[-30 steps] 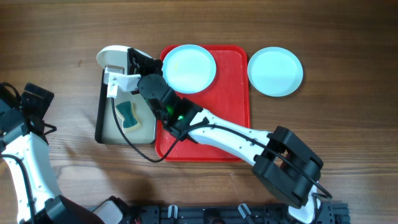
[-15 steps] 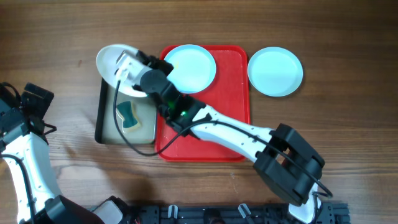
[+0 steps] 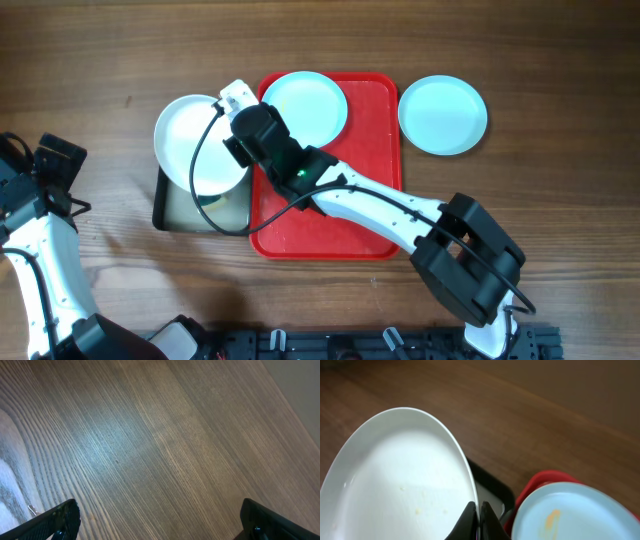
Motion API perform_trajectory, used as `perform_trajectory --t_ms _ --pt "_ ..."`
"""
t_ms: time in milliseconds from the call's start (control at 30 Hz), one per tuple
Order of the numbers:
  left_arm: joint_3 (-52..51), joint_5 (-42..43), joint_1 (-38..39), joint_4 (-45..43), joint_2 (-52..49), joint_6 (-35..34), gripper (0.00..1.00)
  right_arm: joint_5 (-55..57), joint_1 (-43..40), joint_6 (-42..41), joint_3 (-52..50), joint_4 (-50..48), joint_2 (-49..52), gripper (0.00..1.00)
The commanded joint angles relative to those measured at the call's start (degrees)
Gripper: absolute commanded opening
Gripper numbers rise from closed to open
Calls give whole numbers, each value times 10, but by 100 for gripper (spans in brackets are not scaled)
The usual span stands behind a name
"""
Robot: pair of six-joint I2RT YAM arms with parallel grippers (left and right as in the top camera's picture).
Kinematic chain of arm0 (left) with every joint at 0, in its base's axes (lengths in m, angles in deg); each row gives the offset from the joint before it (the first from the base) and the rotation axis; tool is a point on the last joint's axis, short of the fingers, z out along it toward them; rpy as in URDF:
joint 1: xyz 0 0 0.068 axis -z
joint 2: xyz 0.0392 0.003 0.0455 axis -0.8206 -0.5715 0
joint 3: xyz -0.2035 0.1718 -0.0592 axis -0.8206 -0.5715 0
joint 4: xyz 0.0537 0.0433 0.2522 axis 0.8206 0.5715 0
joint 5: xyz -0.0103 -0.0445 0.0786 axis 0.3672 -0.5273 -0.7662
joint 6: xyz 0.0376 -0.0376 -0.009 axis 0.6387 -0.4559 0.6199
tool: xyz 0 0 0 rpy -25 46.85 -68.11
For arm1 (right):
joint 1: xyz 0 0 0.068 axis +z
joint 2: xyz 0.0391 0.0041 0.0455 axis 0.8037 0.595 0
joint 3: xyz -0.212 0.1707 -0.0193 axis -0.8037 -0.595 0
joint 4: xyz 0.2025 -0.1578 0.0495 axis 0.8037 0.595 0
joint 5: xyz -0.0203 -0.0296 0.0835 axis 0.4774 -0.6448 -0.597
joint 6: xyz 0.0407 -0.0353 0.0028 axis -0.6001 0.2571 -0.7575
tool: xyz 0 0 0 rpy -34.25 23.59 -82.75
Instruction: Clean dirty plates on tray and stack at the side
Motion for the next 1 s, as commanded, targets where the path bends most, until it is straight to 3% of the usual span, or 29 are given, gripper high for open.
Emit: perform_trajectory --t_ms 0,233,467,633,967 --pt "10 5 -2 -2 7 -7 100 -79 -12 -48 7 25 -24 4" --pt "10 5 -2 -2 7 -7 100 -218 -76 -164 7 143 -131 4" --pt "10 5 -2 -2 7 -7 100 -172 -183 -111 7 333 -164 4" --pt "10 5 -2 -2 7 -7 100 -321 -334 -153 7 336 -164 4" --pt "10 5 -2 -2 7 -7 100 -239 -544 -162 -9 378 -155 4"
